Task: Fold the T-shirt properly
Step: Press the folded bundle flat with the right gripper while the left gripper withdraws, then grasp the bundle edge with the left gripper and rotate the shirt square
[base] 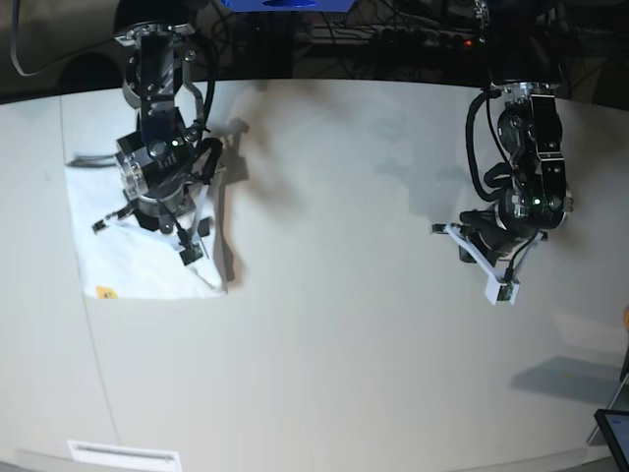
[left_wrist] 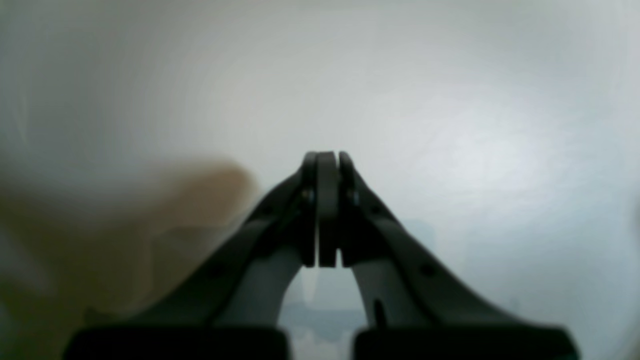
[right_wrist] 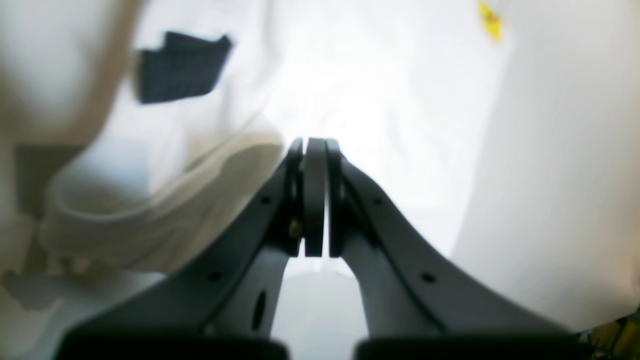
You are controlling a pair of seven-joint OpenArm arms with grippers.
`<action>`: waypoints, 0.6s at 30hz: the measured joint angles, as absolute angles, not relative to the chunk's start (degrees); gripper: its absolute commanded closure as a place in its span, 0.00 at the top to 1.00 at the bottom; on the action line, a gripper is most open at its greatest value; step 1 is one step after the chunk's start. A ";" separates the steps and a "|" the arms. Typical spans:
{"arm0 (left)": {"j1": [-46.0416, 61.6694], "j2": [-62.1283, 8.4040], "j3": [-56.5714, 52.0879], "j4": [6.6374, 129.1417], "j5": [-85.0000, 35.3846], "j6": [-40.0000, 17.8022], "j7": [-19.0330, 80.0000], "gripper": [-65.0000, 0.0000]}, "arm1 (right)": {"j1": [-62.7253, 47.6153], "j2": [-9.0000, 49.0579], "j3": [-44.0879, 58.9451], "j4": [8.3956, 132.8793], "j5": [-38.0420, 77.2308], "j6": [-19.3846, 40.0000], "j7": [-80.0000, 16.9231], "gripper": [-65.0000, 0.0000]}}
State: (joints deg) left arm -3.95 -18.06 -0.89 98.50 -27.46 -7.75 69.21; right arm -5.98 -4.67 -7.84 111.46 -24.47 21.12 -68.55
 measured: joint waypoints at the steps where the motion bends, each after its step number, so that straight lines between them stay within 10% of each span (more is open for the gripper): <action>1: -3.95 -18.09 -0.89 98.48 -27.44 -7.75 69.21 0.00 | -6.13 -4.64 -7.84 110.98 -23.75 21.02 -68.51 0.00; 18: -3.99 -17.50 -0.34 98.35 -27.51 -7.75 69.21 0.00 | -15.92 -4.60 -7.86 110.91 -19.38 20.97 -68.03 0.00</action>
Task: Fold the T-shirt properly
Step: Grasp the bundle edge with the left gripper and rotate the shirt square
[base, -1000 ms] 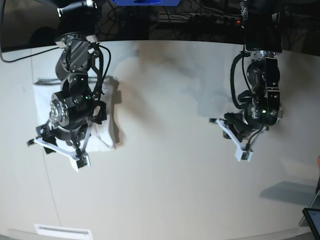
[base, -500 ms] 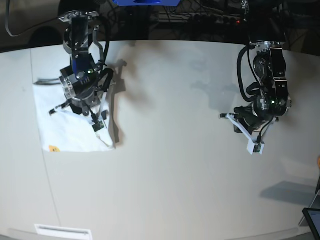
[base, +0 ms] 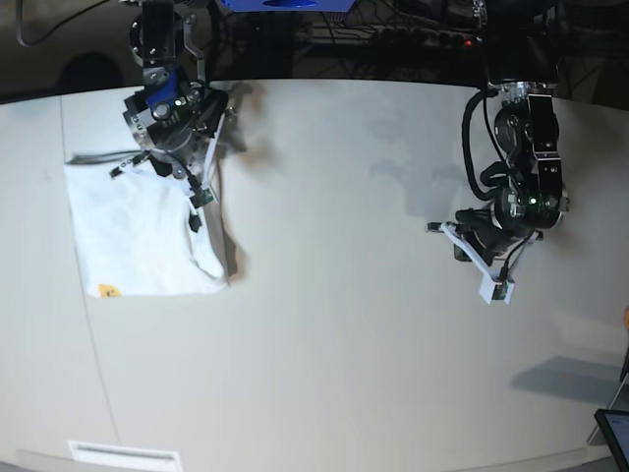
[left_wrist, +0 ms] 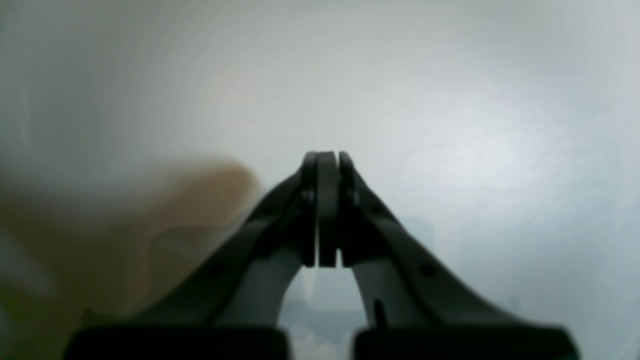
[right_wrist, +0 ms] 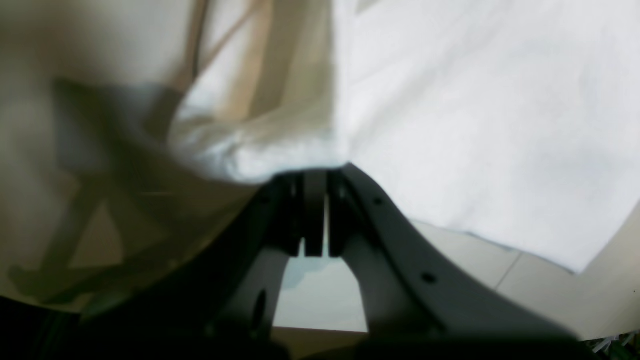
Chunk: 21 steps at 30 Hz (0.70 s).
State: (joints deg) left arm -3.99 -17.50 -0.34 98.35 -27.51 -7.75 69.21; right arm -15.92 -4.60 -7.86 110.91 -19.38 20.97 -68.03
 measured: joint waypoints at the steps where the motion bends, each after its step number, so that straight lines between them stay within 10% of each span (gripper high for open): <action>1: -3.99 -17.47 -0.34 98.37 -27.51 -7.75 69.21 0.00 | -16.05 -4.58 -7.90 111.63 -19.40 20.97 -68.49 0.00; 15: -2.48 -10.09 9.21 110.39 -27.29 -16.67 69.63 0.00 | -7.18 -2.35 -7.94 113.45 -43.66 21.26 -67.61 0.00; 21: -1.67 -4.16 18.65 114.58 -26.04 -16.45 69.63 0.00 | -5.21 -2.39 11.97 113.03 -35.53 21.61 -60.97 0.00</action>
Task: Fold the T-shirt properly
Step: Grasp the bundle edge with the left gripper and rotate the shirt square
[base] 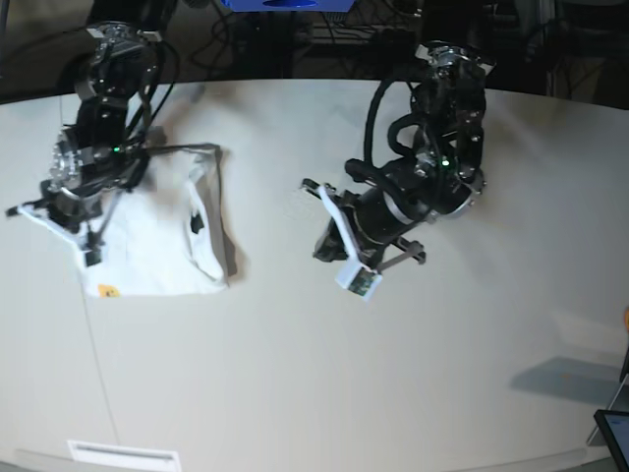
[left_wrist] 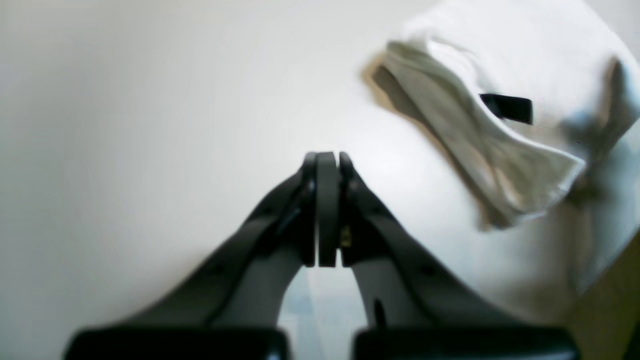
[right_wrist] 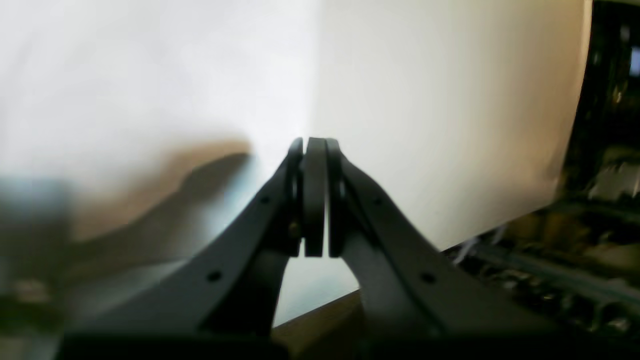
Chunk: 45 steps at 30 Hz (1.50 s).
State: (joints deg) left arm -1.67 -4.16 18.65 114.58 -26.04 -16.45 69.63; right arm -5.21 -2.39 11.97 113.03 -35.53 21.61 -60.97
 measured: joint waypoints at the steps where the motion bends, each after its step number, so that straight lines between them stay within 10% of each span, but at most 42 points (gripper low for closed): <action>1: -1.54 -3.09 20.95 114.56 -26.13 -16.49 69.28 0.00 | -4.08 -2.20 16.34 112.53 -34.46 21.52 -59.88 0.00; 14: -5.32 8.56 42.72 102.04 -27.00 -11.77 60.36 0.00 | -1.30 8.43 39.51 101.06 -24.77 21.43 -58.26 0.00; 31: -10.07 8.16 49.89 73.12 -29.15 -9.69 47.44 0.00 | -2.28 7.86 40.49 100.97 -24.32 21.61 -55.68 0.00; 45: -9.21 -2.20 41.65 86.04 -29.34 -7.92 59.24 0.00 | -3.81 7.86 40.10 100.97 -24.32 21.61 -55.31 0.00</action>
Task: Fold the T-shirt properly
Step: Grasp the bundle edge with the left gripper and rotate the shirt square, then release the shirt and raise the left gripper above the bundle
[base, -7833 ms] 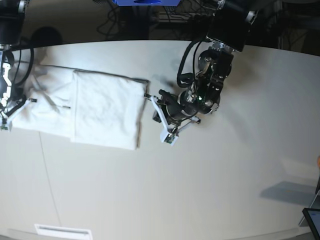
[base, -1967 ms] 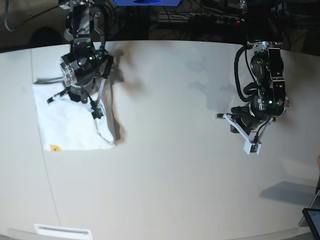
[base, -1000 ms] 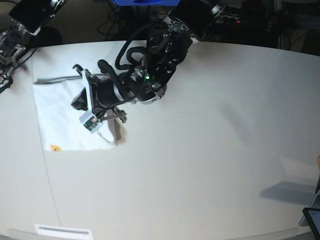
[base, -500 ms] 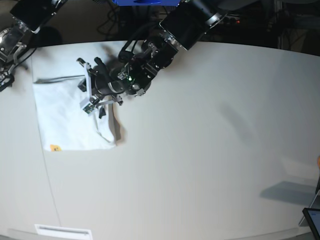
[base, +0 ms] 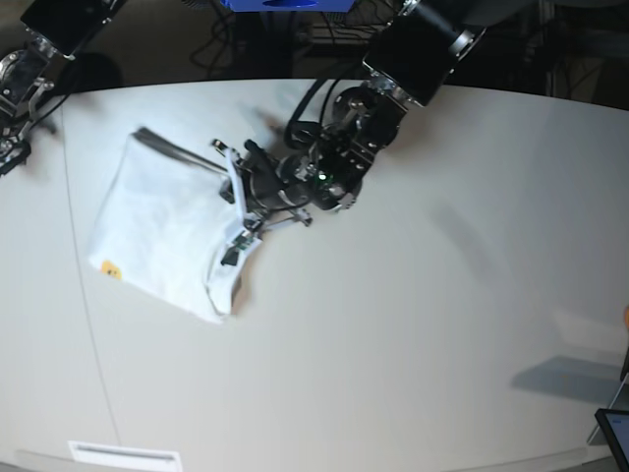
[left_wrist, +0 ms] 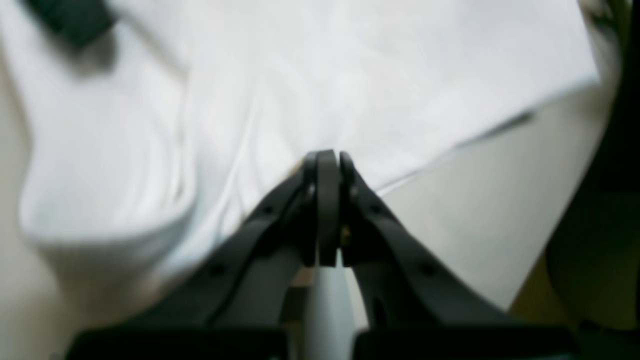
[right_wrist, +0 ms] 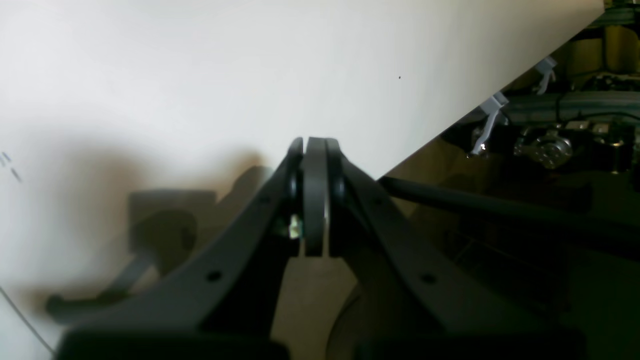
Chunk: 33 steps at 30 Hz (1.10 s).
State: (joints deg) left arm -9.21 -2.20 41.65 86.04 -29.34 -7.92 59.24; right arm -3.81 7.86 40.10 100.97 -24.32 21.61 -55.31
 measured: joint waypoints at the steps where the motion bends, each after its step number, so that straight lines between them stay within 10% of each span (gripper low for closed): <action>1: -8.67 -3.49 39.57 87.83 -28.77 -7.68 60.95 0.00 | -3.84 7.88 40.10 100.97 -24.32 21.61 -55.33 0.00; 11: -13.69 -10.46 29.76 86.24 -27.46 -7.49 64.71 0.00 | -3.62 7.86 40.01 100.97 -24.32 28.71 -55.29 0.00; 33: -26.06 -0.99 29.47 82.04 -27.49 -7.42 61.91 0.00 | -8.27 5.85 33.78 108.71 -25.67 39.86 -51.40 0.00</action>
